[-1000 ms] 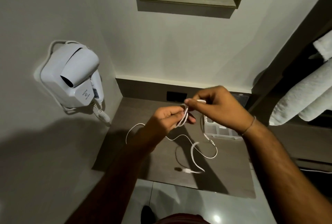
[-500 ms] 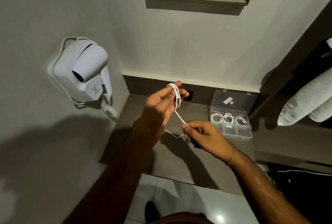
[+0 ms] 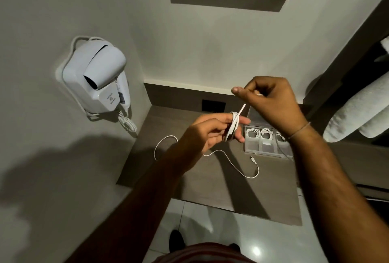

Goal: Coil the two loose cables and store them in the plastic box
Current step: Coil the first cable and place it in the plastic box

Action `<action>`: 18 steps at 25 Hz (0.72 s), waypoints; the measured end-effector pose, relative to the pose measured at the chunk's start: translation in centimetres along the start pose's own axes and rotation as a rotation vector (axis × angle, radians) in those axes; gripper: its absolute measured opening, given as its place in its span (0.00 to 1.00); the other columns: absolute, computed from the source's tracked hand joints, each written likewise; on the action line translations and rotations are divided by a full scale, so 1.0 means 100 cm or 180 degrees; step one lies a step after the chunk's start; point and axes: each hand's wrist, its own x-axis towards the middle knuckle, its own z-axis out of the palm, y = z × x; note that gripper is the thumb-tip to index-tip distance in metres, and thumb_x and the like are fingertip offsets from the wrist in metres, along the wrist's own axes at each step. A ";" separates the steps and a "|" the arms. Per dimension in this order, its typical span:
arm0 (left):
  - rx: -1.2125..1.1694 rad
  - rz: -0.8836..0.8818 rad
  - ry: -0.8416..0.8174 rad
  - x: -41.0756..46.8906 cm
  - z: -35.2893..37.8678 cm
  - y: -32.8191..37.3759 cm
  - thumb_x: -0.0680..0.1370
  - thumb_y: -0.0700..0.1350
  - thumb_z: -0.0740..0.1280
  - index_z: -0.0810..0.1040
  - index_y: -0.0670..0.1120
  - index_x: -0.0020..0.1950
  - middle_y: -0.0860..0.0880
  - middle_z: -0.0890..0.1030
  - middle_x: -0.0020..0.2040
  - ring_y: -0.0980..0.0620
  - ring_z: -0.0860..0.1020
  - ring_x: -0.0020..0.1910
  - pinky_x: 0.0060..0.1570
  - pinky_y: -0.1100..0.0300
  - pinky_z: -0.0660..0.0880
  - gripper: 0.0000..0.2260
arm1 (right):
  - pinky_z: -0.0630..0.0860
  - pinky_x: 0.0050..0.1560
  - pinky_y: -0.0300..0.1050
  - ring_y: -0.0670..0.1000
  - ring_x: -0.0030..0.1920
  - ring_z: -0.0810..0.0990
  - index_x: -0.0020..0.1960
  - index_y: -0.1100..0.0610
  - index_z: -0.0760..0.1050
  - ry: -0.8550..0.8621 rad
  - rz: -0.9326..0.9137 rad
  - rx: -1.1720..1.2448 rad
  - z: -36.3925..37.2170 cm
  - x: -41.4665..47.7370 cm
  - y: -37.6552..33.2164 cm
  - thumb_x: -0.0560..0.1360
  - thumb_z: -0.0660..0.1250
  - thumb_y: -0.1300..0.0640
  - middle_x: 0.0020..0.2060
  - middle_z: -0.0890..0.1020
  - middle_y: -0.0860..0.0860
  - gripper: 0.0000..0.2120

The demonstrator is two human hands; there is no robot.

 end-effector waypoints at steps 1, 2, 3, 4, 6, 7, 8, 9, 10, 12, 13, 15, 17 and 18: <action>-0.0124 -0.0029 -0.0090 -0.001 0.002 0.000 0.83 0.43 0.54 0.84 0.44 0.66 0.45 0.85 0.46 0.47 0.85 0.53 0.61 0.58 0.78 0.21 | 0.72 0.35 0.34 0.41 0.29 0.73 0.36 0.61 0.79 0.0085 0.0099 0.0090 0.011 -0.003 0.008 0.80 0.74 0.51 0.26 0.76 0.44 0.18; -0.0331 -0.0047 -0.0151 -0.001 0.005 -0.001 0.84 0.45 0.55 0.83 0.43 0.66 0.45 0.85 0.46 0.47 0.84 0.53 0.61 0.56 0.78 0.20 | 0.71 0.33 0.35 0.42 0.27 0.71 0.36 0.63 0.75 0.0083 0.0258 0.0244 0.028 -0.009 0.017 0.83 0.70 0.53 0.25 0.74 0.46 0.20; -0.0529 -0.0029 -0.0149 -0.002 0.007 -0.002 0.85 0.47 0.57 0.83 0.42 0.67 0.45 0.84 0.46 0.47 0.84 0.52 0.60 0.56 0.79 0.19 | 0.70 0.31 0.35 0.42 0.25 0.70 0.36 0.63 0.73 0.0039 0.0471 0.0505 0.045 -0.018 0.025 0.86 0.65 0.56 0.24 0.73 0.47 0.20; -0.0664 0.0029 -0.0101 -0.002 0.008 -0.002 0.86 0.47 0.58 0.82 0.40 0.68 0.45 0.84 0.45 0.47 0.84 0.51 0.60 0.55 0.80 0.18 | 0.69 0.31 0.34 0.40 0.23 0.71 0.38 0.61 0.72 0.0001 0.0752 0.0853 0.061 -0.030 0.032 0.87 0.60 0.61 0.24 0.73 0.46 0.18; -0.0763 0.0176 0.0095 -0.004 0.008 -0.002 0.88 0.44 0.58 0.80 0.38 0.69 0.46 0.83 0.45 0.47 0.84 0.51 0.58 0.53 0.80 0.16 | 0.68 0.35 0.33 0.39 0.25 0.73 0.41 0.55 0.72 -0.0002 0.1296 0.1200 0.087 -0.055 0.040 0.87 0.55 0.66 0.28 0.73 0.46 0.18; -0.0851 0.0241 0.0258 -0.004 0.009 -0.001 0.88 0.43 0.58 0.79 0.39 0.69 0.46 0.83 0.46 0.48 0.84 0.51 0.57 0.52 0.79 0.16 | 0.68 0.34 0.34 0.39 0.26 0.72 0.39 0.52 0.72 -0.0125 0.1367 0.1044 0.093 -0.068 0.043 0.87 0.55 0.63 0.28 0.73 0.46 0.20; -0.1027 0.0305 0.0515 -0.004 0.008 0.000 0.88 0.41 0.58 0.80 0.39 0.68 0.46 0.83 0.46 0.48 0.84 0.51 0.57 0.51 0.79 0.15 | 0.67 0.32 0.32 0.40 0.26 0.70 0.36 0.50 0.73 -0.0347 0.1262 0.0828 0.097 -0.081 0.045 0.88 0.54 0.56 0.27 0.72 0.45 0.23; -0.1202 0.0379 0.0837 -0.003 0.007 0.002 0.88 0.40 0.57 0.80 0.38 0.67 0.46 0.83 0.46 0.48 0.84 0.51 0.60 0.51 0.79 0.14 | 0.67 0.30 0.31 0.41 0.25 0.69 0.33 0.51 0.74 -0.0595 0.1092 0.0637 0.099 -0.091 0.045 0.89 0.54 0.50 0.25 0.72 0.46 0.26; -0.1211 0.0459 0.1173 -0.001 0.003 0.002 0.88 0.39 0.58 0.80 0.38 0.65 0.46 0.83 0.46 0.48 0.84 0.51 0.64 0.51 0.78 0.13 | 0.67 0.30 0.31 0.41 0.25 0.68 0.32 0.51 0.74 -0.0813 0.0984 0.0553 0.099 -0.099 0.043 0.89 0.54 0.46 0.23 0.72 0.46 0.28; -0.0369 0.0567 0.1792 0.001 -0.008 0.003 0.88 0.37 0.59 0.81 0.34 0.58 0.46 0.84 0.51 0.48 0.83 0.52 0.66 0.52 0.77 0.12 | 0.67 0.33 0.36 0.42 0.27 0.67 0.33 0.52 0.74 -0.0964 0.0835 0.0464 0.088 -0.106 0.035 0.86 0.56 0.43 0.24 0.70 0.46 0.26; 0.0242 0.0578 0.1924 0.001 -0.012 0.003 0.87 0.35 0.60 0.82 0.31 0.54 0.46 0.84 0.55 0.48 0.83 0.55 0.66 0.53 0.76 0.12 | 0.67 0.34 0.39 0.43 0.27 0.67 0.33 0.52 0.74 -0.0958 0.0721 0.0339 0.078 -0.103 0.031 0.85 0.58 0.42 0.25 0.70 0.45 0.25; 0.1137 0.0447 0.1825 0.001 -0.012 -0.001 0.86 0.33 0.61 0.81 0.29 0.49 0.43 0.83 0.63 0.50 0.81 0.63 0.67 0.59 0.74 0.12 | 0.68 0.33 0.43 0.43 0.27 0.70 0.35 0.54 0.76 -0.1056 0.0375 -0.0196 0.055 -0.086 0.017 0.84 0.61 0.42 0.25 0.74 0.46 0.23; 0.1541 0.0214 0.1608 0.000 -0.004 -0.010 0.86 0.33 0.62 0.83 0.31 0.51 0.40 0.83 0.66 0.48 0.80 0.68 0.71 0.55 0.73 0.11 | 0.72 0.34 0.46 0.46 0.28 0.74 0.38 0.50 0.81 -0.1408 0.0011 -0.0758 0.030 -0.068 -0.003 0.83 0.63 0.41 0.29 0.79 0.49 0.20; 0.1595 0.0139 0.1460 0.001 0.000 -0.015 0.86 0.32 0.62 0.83 0.31 0.54 0.39 0.84 0.64 0.44 0.82 0.66 0.71 0.50 0.75 0.11 | 0.74 0.33 0.46 0.48 0.28 0.76 0.39 0.46 0.82 -0.1492 -0.0085 -0.0893 0.018 -0.061 -0.013 0.81 0.64 0.39 0.31 0.82 0.49 0.18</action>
